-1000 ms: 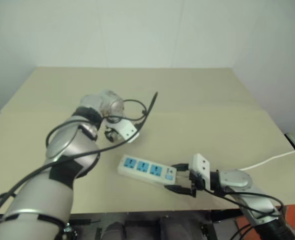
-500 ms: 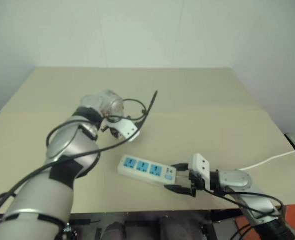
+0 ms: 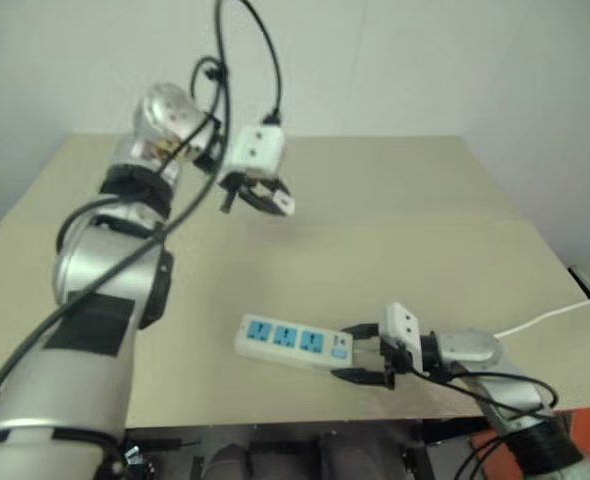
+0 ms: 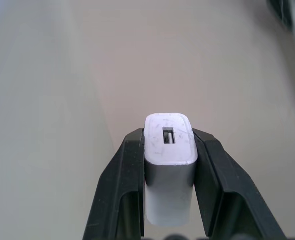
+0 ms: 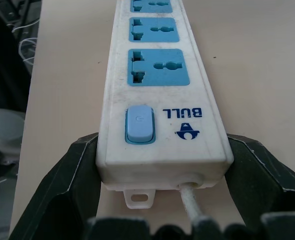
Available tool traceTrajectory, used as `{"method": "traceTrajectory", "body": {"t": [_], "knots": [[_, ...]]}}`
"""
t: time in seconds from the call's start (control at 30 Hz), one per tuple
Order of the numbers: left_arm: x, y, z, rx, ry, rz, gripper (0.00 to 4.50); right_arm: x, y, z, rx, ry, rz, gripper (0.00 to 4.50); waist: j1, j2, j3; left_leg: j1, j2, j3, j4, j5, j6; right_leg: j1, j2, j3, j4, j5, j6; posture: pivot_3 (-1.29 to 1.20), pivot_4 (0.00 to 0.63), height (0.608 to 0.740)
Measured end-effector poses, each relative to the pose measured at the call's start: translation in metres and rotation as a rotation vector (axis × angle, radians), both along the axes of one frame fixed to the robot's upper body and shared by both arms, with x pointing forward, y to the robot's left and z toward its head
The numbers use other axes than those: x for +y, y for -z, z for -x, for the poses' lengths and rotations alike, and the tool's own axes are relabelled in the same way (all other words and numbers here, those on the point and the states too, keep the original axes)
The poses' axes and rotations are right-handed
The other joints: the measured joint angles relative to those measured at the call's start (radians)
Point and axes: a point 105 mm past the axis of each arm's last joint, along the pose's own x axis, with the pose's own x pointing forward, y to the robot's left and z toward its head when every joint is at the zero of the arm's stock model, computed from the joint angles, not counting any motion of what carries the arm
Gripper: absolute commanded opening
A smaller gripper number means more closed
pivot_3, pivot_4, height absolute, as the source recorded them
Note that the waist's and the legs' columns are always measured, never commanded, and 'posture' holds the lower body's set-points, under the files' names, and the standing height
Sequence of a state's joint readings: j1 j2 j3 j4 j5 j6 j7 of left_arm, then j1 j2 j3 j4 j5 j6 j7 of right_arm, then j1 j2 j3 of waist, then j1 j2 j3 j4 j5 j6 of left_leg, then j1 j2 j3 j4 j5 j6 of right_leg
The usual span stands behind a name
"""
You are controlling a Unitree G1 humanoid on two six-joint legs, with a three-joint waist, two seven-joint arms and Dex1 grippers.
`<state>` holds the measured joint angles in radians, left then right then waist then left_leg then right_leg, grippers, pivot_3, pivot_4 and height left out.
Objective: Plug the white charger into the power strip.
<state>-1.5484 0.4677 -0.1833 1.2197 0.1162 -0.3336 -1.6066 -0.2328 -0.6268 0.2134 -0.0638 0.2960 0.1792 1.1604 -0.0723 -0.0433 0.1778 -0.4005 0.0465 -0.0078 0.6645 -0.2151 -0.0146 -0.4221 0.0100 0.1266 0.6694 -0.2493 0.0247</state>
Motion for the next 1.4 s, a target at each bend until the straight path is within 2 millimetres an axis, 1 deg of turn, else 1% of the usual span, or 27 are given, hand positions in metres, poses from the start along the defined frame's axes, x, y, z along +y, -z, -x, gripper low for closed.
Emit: {"method": "traceTrajectory", "body": {"t": [0.07, 0.1, 0.13, 0.17, 0.2, 0.27, 0.3, 0.37, 0.47, 0.5, 0.57, 0.63, 0.7, 0.93, 1.07, 1.2, 1.4], "knots": [[0.004, 0.002, 0.002, 0.076, -0.015, 0.118, 1.0, 0.001, 0.0, -0.005, 0.001, -0.036, 0.005, 3.39, -0.003, 0.0, 0.0, 0.002, 0.0, 0.0, 0.001, 0.0, 0.0, 0.001, 0.0, 0.001, 0.002, 0.0, 0.0, 0.0, 0.15, 0.74], [0.007, 0.007, 0.004, 0.128, -0.021, 0.177, 1.0, 0.002, 0.0, -0.008, -0.004, -0.058, 0.01, 3.39, -0.005, 0.001, 0.0, 0.003, 0.0, 0.0, 0.001, 0.0, 0.0, 0.001, 0.0, 0.001, 0.003, 0.0, 0.0, 0.0, 0.15, 0.74], [0.01, 0.016, 0.008, 0.194, -0.017, 0.258, 1.0, 0.004, 0.0, -0.013, -0.011, -0.083, 0.018, 3.39, -0.012, 0.001, -0.001, 0.004, 0.001, 0.001, 0.001, 0.0, 0.0, 0.001, 0.0, 0.001, 0.004, 0.0, 0.0, 0.0, 0.15, 0.74], [0.011, 0.023, 0.009, 0.23, -0.02, 0.283, 1.0, 0.005, 0.0, -0.015, -0.018, -0.092, 0.021, 3.39, -0.012, 0.001, 0.0, 0.003, 0.001, 0.0, 0.002, 0.0, 0.0, 0.001, 0.001, 0.0, 0.005, 0.0, 0.0, 0.0, 0.15, 0.74], [0.014, 0.034, 0.013, 0.304, -0.024, 0.35, 1.0, 0.008, 0.0, -0.019, -0.027, -0.115, 0.028, 3.39, -0.016, 0.001, -0.001, 0.003, 0.001, 0.0, 0.003, 0.0, 0.0, 0.001, 0.001, 0.0, 0.006, 0.0, 0.0, 0.0, 0.15, 0.74], [0.016, 0.049, 0.023, 0.435, -0.019, 0.466, 1.0, 0.01, -0.001, -0.027, -0.034, -0.138, 0.026, 3.39, -0.023, 0.001, 0.0, 0.002, 0.002, -0.001, 0.005, 0.0, 0.0, 0.0, 0.001, -0.001, 0.008, 0.0, -0.001, 0.0, 0.15, 0.74], [0.016, 0.054, 0.027, 0.482, -0.017, 0.5, 1.0, 0.011, -0.002, -0.029, -0.038, -0.144, 0.026, 3.39, -0.024, 0.001, 0.0, 0.002, 0.002, -0.002, 0.006, 0.0, 0.0, 0.0, 0.001, -0.001, 0.009, 0.0, -0.001, 0.0, 0.15, 0.74], [0.017, 0.059, 0.042, 0.526, 0.005, 0.574, 1.0, 0.013, -0.002, -0.037, -0.04, -0.153, 0.022, 3.39, -0.028, 0.001, -0.001, 0.002, 0.002, -0.002, 0.007, 0.0, 0.0, 0.001, 0.001, -0.001, 0.009, 0.001, -0.002, 0.0, 0.15, 0.74], [0.016, 0.064, 0.062, 0.58, 0.026, 0.598, 1.0, 0.013, -0.002, -0.044, -0.043, -0.163, 0.028, 3.39, -0.025, 0.001, -0.001, 0.004, 0.002, -0.002, 0.008, 0.0, 0.0, 0.002, 0.001, -0.002, 0.011, 0.001, -0.002, 0.0, 0.15, 0.74], [0.017, 0.065, 0.069, 0.595, 0.036, 0.622, 1.0, 0.013, -0.001, -0.047, -0.046, -0.163, 0.031, 3.39, -0.025, 0.001, -0.001, 0.006, 0.002, -0.002, 0.008, 0.0, 0.0, 0.005, 0.001, -0.002, 0.011, 0.001, -0.002, 0.0, 0.15, 0.74], [0.017, 0.072, 0.074, 0.625, 0.027, 0.637, 1.0, 0.014, 0.0, -0.05, -0.051, -0.164, 0.033, 3.39, -0.025, 0.001, -0.001, 0.01, 0.002, -0.002, 0.009, 0.0, 0.0, 0.009, 0.001, -0.002, 0.011, 0.0, -0.001, 0.0, 0.15, 0.74], [0.016, 0.08, 0.076, 0.65, 0.002, 0.64, 1.0, 0.015, 0.002, -0.051, -0.047, -0.161, 0.029, 3.39, -0.026, 0.001, -0.001, 0.018, 0.002, -0.002, 0.009, 0.0, 0.0, 0.017, 0.001, -0.002, 0.01, 0.0, -0.001, 0.0, 0.15, 0.74], [0.012, 0.087, 0.08, 0.65, 0.001, 0.611, 1.0, 0.016, 0.003, -0.052, -0.052, -0.162, 0.029, 3.39, -0.028, 0.001, -0.001, 0.021, 0.002, -0.002, 0.009, 0.0, 0.0, 0.02, 0.001, -0.002, 0.009, -0.001, -0.002, 0.0, 0.15, 0.74], [-0.001, 0.112, 0.085, 0.657, -0.008, 0.549, 1.0, 0.021, 0.004, -0.052, -0.065, -0.171, 0.024, 3.39, -0.039, 0.001, -0.001, 0.022, 0.002, -0.002, 0.007, 0.0, 0.0, 0.019, 0.002, 0.0, 0.009, -0.001, -0.002, 0.0, 0.15, 0.74], [-0.002, 0.117, 0.09, 0.649, 0.026, 0.528, 1.0, 0.023, 0.004, -0.051, -0.066, -0.164, 0.014, 3.39, -0.046, 0.001, -0.001, 0.022, 0.002, -0.001, 0.006, 0.0, 0.0, 0.019, 0.002, 0.0, 0.009, -0.001, -0.002, 0.0, 0.15, 0.74], [-0.003, 0.129, 0.09, 0.688, 0.017, 0.492, 1.0, 0.024, 0.005, -0.05, -0.072, -0.165, 0.015, 3.39, -0.05, 0.001, -0.001, 0.022, 0.002, -0.001, 0.006, 0.0, 0.0, 0.019, 0.002, 0.0, 0.009, -0.001, -0.002, 0.0, 0.15, 0.74], [-0.003, 0.134, 0.089, 0.685, 0.013, 0.482, 1.0, 0.025, 0.005, -0.049, -0.077, -0.167, 0.016, 3.39, -0.051, 0.001, -0.001, 0.022, 0.002, -0.001, 0.004, 0.0, 0.0, 0.019, 0.002, 0.0, 0.007, -0.001, -0.002, 0.0, 0.15, 0.74]]}}
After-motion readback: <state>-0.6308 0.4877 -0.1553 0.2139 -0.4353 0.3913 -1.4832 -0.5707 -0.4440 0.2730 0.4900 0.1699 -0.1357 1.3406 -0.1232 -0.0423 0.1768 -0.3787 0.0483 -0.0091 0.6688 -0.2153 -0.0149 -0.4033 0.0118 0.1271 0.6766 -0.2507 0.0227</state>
